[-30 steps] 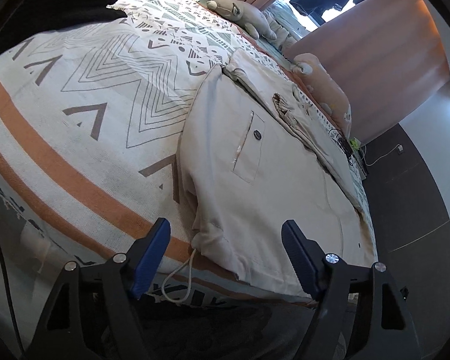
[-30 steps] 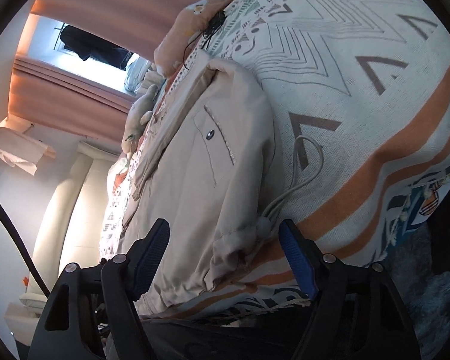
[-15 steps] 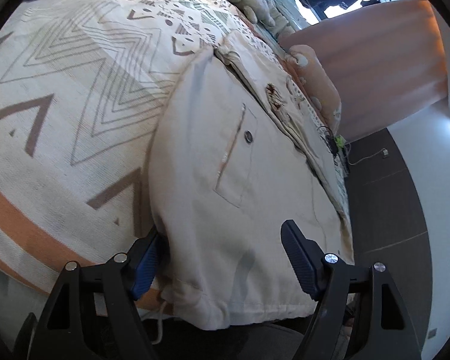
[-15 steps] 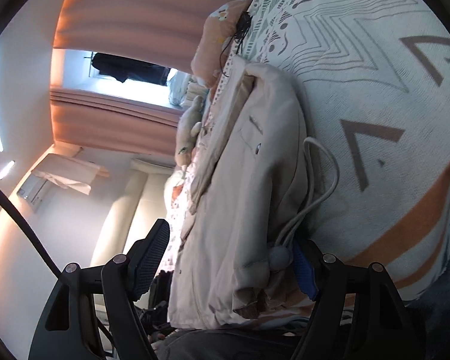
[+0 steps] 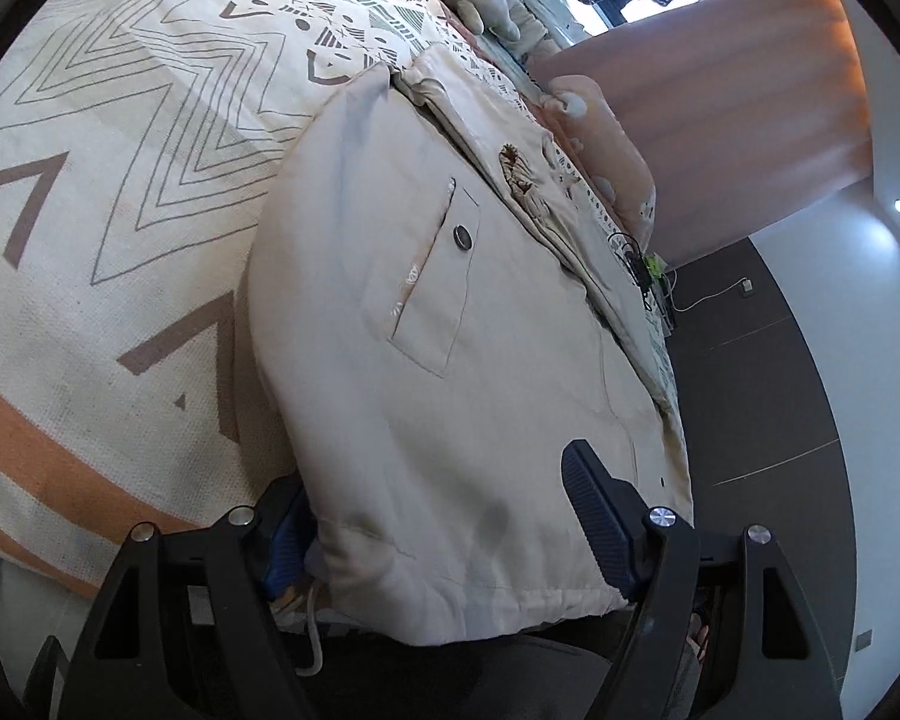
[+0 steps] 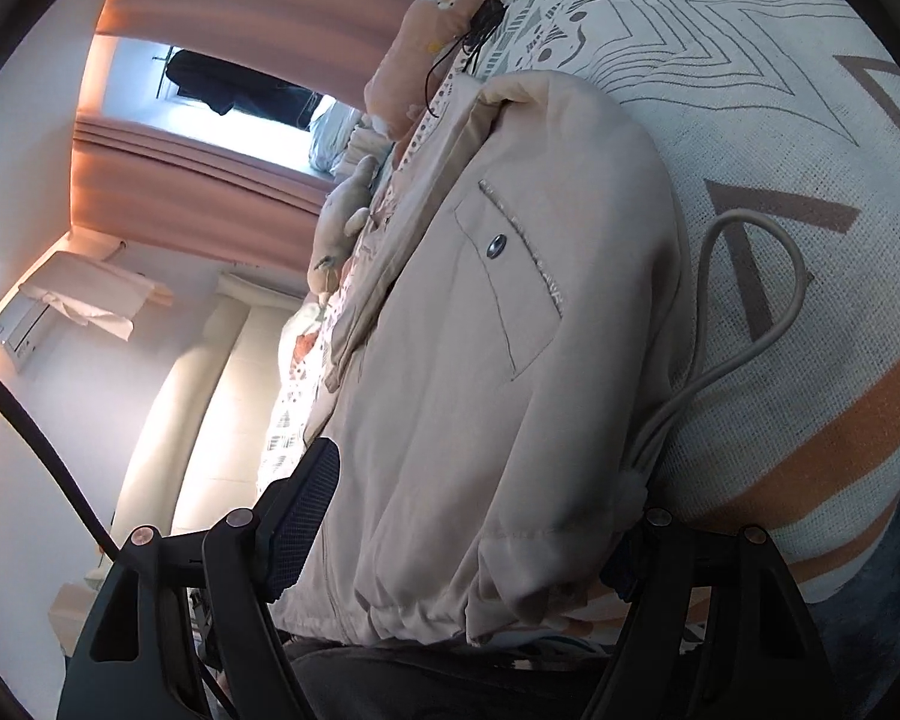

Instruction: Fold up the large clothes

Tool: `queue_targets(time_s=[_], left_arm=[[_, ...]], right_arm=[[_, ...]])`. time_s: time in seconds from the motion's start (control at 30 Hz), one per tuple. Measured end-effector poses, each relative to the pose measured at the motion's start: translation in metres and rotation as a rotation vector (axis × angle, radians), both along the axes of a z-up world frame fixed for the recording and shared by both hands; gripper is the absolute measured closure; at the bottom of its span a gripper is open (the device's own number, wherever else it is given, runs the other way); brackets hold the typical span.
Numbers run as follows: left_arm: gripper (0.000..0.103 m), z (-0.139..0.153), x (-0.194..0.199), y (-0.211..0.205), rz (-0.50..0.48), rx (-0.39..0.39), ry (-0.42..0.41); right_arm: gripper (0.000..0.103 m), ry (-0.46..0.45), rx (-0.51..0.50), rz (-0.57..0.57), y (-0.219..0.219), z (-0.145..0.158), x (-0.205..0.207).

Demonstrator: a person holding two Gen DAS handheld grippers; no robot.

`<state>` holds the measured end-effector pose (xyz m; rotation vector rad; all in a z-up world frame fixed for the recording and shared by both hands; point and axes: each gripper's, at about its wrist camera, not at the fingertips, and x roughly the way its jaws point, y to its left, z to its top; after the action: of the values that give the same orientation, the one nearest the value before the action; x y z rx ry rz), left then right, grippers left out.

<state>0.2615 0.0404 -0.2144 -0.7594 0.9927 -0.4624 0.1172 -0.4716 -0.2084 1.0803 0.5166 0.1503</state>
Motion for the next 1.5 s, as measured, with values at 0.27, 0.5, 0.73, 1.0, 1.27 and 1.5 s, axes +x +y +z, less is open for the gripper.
queue_targets(time_s=[0.27,0.5,0.73,1.0,1.27,1.5], left_arm=[[0.061,-0.008,0.017,0.0,0.05,0.022,0.027],[0.09,0.007,0.006,0.02,0.056,-0.099,0.0],[0.091,0.05,-0.005,0.02,0.021,-0.239,-0.116],[0.091,0.084,-0.033,0.026,0.019,-0.299,-0.187],[0.091,0.114,-0.076,0.043,0.023,-0.369,-0.266],[0.091,0.132,-0.115,0.059,0.032,-0.427,-0.317]], right_arm=[[0.06,0.059,-0.058,-0.084,0.018,0.01,0.012],[0.097,-0.068,0.03,-0.066,0.016,0.026,-0.007],[0.098,-0.243,0.066,-0.018,0.038,0.081,-0.021],[0.098,-0.326,0.059,0.007,0.061,0.133,-0.061],[0.098,-0.414,0.055,0.041,0.075,0.179,-0.115],[0.098,-0.463,0.06,0.068,0.086,0.216,-0.165]])
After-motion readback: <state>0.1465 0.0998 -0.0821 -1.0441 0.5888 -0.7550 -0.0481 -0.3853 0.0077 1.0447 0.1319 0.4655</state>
